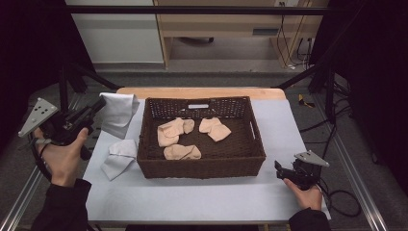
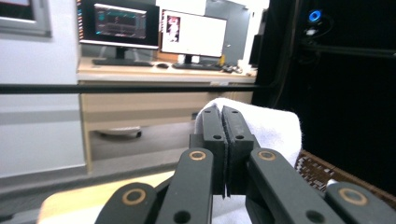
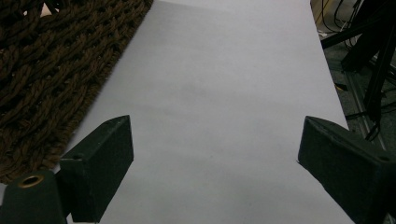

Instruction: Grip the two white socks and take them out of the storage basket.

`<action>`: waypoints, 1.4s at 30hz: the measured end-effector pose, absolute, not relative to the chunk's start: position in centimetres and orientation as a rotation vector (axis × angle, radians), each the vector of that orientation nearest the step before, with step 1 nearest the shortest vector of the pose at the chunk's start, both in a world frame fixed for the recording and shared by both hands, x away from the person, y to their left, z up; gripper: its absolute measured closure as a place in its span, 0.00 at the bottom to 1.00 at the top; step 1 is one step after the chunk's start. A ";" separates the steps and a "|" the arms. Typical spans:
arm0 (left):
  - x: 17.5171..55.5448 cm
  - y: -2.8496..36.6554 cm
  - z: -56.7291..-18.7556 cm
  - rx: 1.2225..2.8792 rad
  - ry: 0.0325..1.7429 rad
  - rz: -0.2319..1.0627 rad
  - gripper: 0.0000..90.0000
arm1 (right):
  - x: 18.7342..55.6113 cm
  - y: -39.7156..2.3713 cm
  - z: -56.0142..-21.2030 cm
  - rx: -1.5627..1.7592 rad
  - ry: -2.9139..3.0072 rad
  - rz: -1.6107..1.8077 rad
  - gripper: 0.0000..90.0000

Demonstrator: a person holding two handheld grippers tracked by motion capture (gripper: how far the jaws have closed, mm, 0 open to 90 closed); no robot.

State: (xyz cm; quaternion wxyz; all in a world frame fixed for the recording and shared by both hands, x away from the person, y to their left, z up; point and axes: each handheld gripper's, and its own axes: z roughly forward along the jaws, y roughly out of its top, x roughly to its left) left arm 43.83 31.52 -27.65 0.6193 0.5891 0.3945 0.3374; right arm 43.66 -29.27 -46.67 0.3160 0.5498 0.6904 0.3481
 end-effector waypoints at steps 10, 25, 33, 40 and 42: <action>43.4 34.3 -31.9 1.380 1.015 0.756 0.98 | 43.7 -29.2 -46.7 1.450 1.817 0.913 0.12; 44.9 34.7 -38.6 1.545 1.188 0.670 0.98 | 43.7 -29.3 -46.7 1.446 1.817 0.911 0.12; 46.2 34.2 -42.5 1.678 1.282 0.618 0.98 | 43.7 -29.3 -46.7 1.442 1.818 0.911 0.12; 46.6 33.4 -44.3 1.762 1.296 0.613 0.95 | 43.7 -29.2 -46.8 1.442 1.826 0.901 0.12; 46.5 33.6 -44.5 1.749 1.297 0.603 0.89 | 43.7 -29.2 -46.8 1.445 1.827 0.901 0.12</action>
